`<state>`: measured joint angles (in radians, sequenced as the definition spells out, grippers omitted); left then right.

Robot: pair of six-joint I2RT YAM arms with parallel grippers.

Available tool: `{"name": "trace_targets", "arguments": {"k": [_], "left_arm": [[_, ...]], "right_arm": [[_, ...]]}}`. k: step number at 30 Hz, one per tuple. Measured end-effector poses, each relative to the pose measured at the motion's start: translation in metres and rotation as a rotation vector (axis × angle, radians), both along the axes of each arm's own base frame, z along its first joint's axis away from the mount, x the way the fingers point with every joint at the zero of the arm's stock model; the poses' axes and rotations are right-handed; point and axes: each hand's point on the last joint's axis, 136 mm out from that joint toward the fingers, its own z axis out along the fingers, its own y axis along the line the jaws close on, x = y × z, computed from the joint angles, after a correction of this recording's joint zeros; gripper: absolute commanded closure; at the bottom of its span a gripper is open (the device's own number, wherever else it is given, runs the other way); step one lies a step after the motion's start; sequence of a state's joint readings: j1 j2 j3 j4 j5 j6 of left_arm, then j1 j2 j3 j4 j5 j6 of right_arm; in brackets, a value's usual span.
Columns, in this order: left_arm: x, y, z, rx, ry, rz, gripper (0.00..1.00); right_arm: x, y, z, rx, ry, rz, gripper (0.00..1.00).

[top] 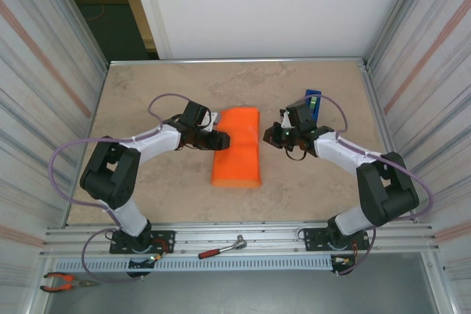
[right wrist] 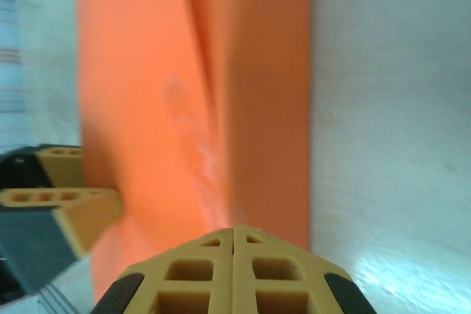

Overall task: Wrap the gift box in paper
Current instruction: Wrap the gift box with the wrapping paper.

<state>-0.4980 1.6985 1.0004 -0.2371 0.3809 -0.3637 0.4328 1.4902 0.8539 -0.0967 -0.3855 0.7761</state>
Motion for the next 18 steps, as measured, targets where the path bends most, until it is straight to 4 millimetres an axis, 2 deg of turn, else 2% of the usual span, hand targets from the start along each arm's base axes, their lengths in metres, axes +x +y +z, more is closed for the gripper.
{"name": "trace_targets", "arguments": {"k": [4,8,11,18], "left_arm": [[0.0,0.0,0.0,0.0,0.0,0.0,0.44],[0.0,0.0,0.0,0.0,0.0,0.001,0.44],[0.0,0.0,0.0,0.0,0.0,0.0,0.44],[0.001,0.0,0.004,-0.001,0.001,0.002,0.41]], "right_arm": [[0.011,0.021,0.01,0.016,-0.035,0.035,1.0],[0.008,0.034,-0.008,0.002,-0.007,0.065,1.0],[0.005,0.036,-0.022,-0.002,0.007,0.072,1.0],[0.006,0.035,-0.021,0.025,-0.008,0.07,1.0]]}}
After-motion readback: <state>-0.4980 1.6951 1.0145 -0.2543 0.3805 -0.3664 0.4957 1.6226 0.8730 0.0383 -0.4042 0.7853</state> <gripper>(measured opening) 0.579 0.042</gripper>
